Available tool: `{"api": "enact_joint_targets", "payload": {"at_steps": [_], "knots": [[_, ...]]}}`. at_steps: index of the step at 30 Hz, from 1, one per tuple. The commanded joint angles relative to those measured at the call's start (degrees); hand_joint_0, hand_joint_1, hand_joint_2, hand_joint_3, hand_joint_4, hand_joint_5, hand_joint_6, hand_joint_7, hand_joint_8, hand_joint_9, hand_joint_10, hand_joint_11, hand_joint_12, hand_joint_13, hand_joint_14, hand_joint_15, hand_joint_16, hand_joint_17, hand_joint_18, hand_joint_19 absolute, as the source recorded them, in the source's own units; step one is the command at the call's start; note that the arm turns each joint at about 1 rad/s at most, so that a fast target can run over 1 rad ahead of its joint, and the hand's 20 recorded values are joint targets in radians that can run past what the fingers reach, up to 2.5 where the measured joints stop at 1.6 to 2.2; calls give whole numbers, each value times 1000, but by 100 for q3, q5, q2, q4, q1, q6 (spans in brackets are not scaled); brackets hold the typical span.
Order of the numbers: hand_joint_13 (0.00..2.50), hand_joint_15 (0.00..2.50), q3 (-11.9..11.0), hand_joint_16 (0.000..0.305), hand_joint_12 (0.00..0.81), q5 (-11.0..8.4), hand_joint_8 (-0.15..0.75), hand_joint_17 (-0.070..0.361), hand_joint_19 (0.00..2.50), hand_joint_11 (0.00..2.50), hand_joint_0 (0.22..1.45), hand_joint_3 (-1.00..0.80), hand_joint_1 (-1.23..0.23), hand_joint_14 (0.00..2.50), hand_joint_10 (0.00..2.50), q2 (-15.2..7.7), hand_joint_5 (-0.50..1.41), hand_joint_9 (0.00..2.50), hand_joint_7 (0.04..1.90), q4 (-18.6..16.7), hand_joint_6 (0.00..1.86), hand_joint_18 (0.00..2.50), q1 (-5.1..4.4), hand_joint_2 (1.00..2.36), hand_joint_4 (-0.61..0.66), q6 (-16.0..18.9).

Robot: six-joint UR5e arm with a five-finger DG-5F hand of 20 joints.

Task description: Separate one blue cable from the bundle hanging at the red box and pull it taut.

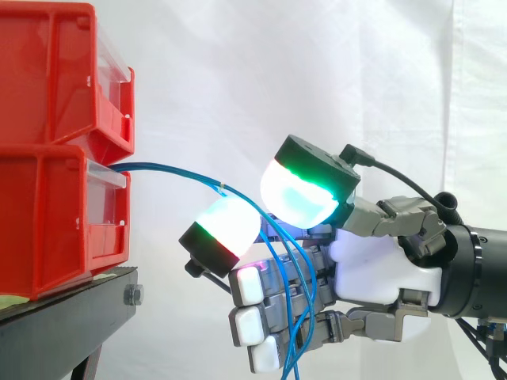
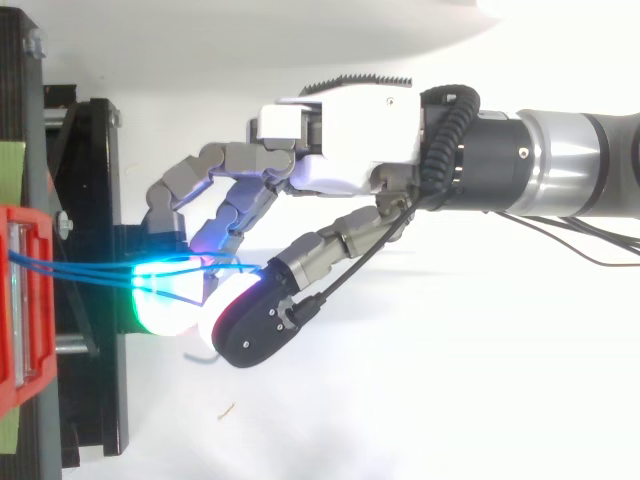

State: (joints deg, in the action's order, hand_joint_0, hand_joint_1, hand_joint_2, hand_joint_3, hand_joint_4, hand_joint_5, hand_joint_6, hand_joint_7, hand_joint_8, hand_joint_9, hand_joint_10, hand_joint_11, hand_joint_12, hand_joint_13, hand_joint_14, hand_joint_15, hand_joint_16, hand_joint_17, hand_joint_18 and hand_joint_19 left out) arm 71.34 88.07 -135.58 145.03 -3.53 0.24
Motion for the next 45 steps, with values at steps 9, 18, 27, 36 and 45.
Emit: {"api": "enact_joint_targets", "payload": {"at_steps": [9, 18, 27, 36, 45], "knots": [[976, 468, 3, 48, 348, -1, 312, 107, 455, 648, 521, -500, -571, 20, 22, -3, -175, 968, 1037, -19, 842, 875, 2, 1000, 214, -42], [978, 494, 3, 46, 350, -1, 303, 103, 534, 629, 612, -319, -434, 21, 20, -3, -147, 970, 1122, -98, 766, 874, 2, 1017, 165, -94], [894, 473, 3, 48, 337, -1, 275, 109, 462, 629, 649, -195, -760, 19, 23, -3, -196, 814, 1019, -107, 795, 804, 2, 1020, 169, -147], [878, 438, 3, 48, 324, -1, 267, 109, 382, 679, 753, -500, -878, 20, 24, -12, -200, 844, 1041, -133, 889, 817, 11, 1000, 215, -358], [957, 448, 117, 55, 370, -1, 314, 124, 444, 631, 436, -500, -557, 17, 19, -12, -104, 1042, 1092, -124, 840, 909, 19, 1000, 161, -692]]}}
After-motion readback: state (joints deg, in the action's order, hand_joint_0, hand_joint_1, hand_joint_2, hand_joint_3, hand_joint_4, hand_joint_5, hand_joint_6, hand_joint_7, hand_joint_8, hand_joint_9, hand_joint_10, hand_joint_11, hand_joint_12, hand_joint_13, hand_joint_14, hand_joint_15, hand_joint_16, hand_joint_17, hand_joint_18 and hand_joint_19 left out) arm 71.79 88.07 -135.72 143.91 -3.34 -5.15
